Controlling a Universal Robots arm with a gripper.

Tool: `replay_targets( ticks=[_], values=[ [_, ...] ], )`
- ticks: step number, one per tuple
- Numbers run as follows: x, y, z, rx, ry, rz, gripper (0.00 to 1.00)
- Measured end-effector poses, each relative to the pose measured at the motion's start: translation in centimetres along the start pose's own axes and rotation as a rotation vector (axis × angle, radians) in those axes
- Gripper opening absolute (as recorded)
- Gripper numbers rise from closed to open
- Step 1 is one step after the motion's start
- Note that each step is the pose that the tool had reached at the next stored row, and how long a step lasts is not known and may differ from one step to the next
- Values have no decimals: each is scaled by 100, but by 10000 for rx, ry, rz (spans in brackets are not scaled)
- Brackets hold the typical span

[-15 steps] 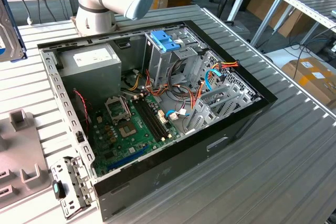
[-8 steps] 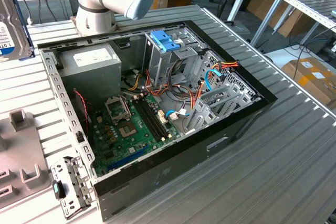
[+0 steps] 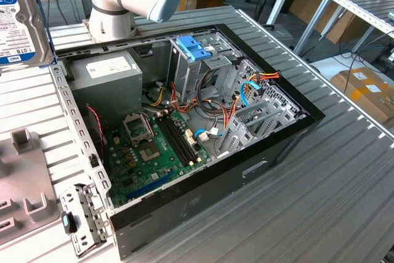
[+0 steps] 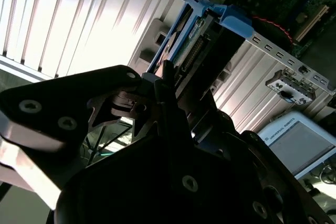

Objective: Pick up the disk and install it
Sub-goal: 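Pick up the disk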

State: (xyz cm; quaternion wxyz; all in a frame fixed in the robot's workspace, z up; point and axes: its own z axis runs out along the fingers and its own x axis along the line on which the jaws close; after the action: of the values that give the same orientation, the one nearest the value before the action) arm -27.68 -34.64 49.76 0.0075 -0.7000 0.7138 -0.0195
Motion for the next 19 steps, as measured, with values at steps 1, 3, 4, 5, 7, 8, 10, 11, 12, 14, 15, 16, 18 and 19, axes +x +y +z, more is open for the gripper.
replay_targets(
  ticks=[1, 3, 4, 5, 7, 8, 10, 11, 12, 14, 15, 16, 18, 19],
  values=[
    [0, -21, 1, 0, 0, 0, 35],
    [-1, -70, 3, 1, -1, -1, 35],
    [-2, -84, 3, 0, 0, -1, 35],
    [-2, -100, 4, 0, 0, 0, 35],
    [-3, -134, 5, -1, 1, -1, 35],
    [-3, -146, 5, 0, 0, -1, 35],
    [-4, -180, 7, 0, 0, 0, 35],
    [-4, -193, 7, 0, 0, -1, 35],
    [-4, -206, 8, 0, 0, 0, 35],
    [-5, -255, 10, 0, 0, 0, 35],
    [-6, -282, 10, 0, 0, 0, 35],
    [-6, -308, 12, 0, 0, -1, 35],
    [-7, -344, 12, -1, 1, -1, 35],
    [-7, -373, 14, 0, 0, -1, 35]
  ],
)
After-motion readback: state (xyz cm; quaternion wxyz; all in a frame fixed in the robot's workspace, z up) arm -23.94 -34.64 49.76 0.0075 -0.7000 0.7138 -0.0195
